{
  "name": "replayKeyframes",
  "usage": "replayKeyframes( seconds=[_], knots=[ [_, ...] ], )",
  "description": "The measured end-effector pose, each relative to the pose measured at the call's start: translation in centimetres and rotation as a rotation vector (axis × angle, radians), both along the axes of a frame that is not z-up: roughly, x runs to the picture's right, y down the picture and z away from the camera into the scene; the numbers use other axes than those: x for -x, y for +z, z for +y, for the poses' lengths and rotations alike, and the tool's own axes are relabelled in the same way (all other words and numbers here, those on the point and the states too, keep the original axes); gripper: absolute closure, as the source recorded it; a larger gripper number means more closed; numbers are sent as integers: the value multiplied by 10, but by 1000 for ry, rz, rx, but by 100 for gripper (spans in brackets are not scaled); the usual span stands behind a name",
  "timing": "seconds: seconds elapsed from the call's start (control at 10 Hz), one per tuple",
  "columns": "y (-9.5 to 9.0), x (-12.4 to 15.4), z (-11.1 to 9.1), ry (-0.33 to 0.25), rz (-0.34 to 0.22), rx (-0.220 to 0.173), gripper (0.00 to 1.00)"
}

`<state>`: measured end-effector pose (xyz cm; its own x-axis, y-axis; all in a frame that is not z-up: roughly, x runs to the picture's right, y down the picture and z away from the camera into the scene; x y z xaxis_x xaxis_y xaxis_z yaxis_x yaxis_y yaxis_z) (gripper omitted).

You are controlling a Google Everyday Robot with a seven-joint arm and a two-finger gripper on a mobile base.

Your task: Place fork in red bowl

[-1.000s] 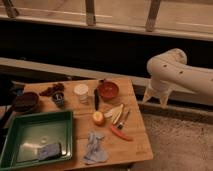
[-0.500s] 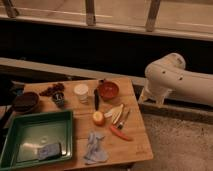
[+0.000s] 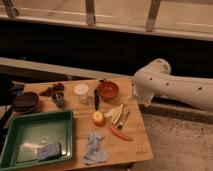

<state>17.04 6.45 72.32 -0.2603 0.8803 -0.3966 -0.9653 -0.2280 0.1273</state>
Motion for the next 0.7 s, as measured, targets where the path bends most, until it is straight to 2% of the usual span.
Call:
replayKeyframes(
  seconds=[0.2,0.7],
  knots=[
    [12,10,7,-52,0,11,35],
    [12,9,7,-49,3,14,35]
  ],
)
